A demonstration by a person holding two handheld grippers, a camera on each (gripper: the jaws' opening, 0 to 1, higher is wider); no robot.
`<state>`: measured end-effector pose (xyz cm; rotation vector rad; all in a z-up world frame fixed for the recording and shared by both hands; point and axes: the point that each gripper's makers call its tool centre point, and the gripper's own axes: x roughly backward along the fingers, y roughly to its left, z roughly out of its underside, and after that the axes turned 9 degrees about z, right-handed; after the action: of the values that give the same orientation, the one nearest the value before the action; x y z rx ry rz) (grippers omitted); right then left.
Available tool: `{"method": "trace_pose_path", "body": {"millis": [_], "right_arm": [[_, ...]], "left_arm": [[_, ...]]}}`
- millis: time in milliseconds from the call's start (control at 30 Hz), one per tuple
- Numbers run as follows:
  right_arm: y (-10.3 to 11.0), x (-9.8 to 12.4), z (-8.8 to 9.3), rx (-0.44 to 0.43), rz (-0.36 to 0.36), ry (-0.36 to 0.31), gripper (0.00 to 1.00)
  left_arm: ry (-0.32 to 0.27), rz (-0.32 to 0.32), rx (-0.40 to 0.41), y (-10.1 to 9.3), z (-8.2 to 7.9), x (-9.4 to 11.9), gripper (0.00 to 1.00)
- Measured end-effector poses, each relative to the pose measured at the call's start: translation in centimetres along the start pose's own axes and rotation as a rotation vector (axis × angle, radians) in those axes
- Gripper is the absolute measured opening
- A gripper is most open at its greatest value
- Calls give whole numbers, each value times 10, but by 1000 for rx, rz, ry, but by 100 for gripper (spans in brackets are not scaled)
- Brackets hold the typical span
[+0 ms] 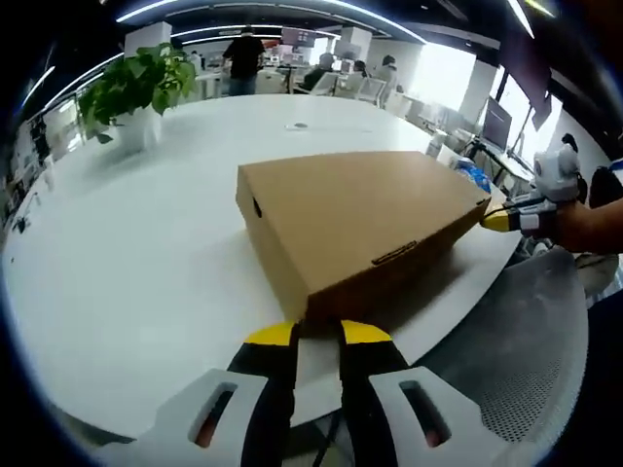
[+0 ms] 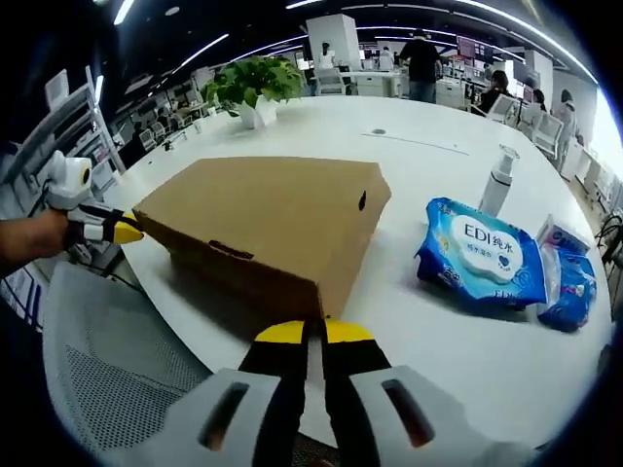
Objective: Operate the shoe box by opening the lid, removing the specified soft item, and placing it in the target area until the item is outside and the box remains undamaged.
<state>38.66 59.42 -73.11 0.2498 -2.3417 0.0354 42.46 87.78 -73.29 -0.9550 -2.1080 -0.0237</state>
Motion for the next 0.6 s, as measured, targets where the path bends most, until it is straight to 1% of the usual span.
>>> {"method": "trace_pose_path", "body": {"millis": [100, 200, 233, 333, 367, 400, 433, 500, 600], "right_arm": [[-5, 8, -3, -7, 4, -7, 4], [-8, 20, -17, -9, 9, -41, 5], [-8, 22, -21, -8, 10, -50, 5], [-7, 30, -38, 6, 13, -94, 5], [-6, 32, -44, 12, 8, -106, 5], [-4, 34, -50, 17, 5, -119, 5], [-1, 35, -54, 22, -1, -128, 5], [4, 33, -61, 47, -12, -145, 5], [10, 27, -64, 54, -22, -147, 5]], "left_arm": [[-2, -5, -10, 1, -2, 7, 14], [-16, -15, -27, 4, -11, 20, 14], [-23, -22, -25, 6, -16, 25, 15], [-66, -43, -34, 5, -34, 39, 14], [-87, -46, -41, 5, -43, 42, 14], [-96, -49, -49, 4, -49, 43, 14], [-113, -50, -68, 3, -58, 43, 14], [-115, -41, -82, 0, -66, 38, 14], [-120, -28, -85, -4, -71, 29, 14]]}}
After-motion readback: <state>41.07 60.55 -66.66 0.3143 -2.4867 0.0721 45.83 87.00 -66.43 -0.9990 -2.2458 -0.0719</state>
